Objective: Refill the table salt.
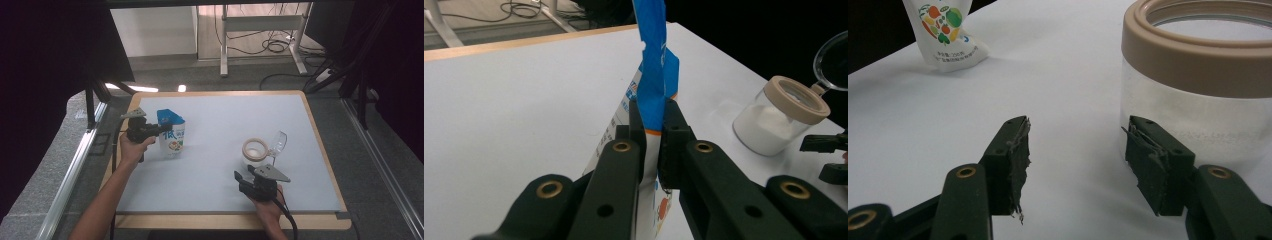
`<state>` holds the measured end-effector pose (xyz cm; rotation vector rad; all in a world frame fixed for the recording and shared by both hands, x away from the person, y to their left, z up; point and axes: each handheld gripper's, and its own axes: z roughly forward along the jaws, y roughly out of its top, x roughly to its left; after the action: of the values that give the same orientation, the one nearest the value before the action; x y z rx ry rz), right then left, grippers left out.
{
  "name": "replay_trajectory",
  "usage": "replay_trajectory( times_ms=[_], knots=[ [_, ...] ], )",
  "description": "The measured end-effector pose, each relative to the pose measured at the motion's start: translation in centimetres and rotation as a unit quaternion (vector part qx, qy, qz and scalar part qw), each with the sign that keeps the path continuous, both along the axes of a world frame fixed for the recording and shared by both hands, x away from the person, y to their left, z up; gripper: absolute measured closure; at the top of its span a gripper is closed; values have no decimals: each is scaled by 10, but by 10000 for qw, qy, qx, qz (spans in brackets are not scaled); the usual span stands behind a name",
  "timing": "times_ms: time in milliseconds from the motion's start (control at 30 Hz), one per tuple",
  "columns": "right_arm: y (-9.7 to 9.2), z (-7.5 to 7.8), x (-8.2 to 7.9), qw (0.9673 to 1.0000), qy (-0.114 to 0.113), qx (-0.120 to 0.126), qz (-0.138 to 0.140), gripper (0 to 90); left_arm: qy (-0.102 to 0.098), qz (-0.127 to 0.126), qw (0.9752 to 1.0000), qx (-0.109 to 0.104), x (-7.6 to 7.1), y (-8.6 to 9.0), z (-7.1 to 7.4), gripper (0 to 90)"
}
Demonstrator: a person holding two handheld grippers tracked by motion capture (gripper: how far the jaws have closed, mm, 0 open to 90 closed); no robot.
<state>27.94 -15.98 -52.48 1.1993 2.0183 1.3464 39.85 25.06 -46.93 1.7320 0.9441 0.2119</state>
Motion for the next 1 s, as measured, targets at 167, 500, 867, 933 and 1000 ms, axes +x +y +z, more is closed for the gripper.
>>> replay_trajectory(
  times_ms=[167,500,867,933,1000],
  knots=[
    [-1,0,0,10000,-7,7,-19,429,-110,-12,9999,115,-4,0,1,867],
    [-3,2,0,10000,-18,36,-43,428,-226,55,9997,57,-4,1,2,722],
    [-2,1,1,10000,-7,31,-47,428,-184,25,9998,77,-8,0,-5,470],
    [-2,1,0,10000,-1,28,-42,428,-172,51,9997,154,-10,0,-7,442],
    [-2,0,1,10000,-3,25,-43,428,-136,10,9998,160,-12,2,-9,422]
  ],
)
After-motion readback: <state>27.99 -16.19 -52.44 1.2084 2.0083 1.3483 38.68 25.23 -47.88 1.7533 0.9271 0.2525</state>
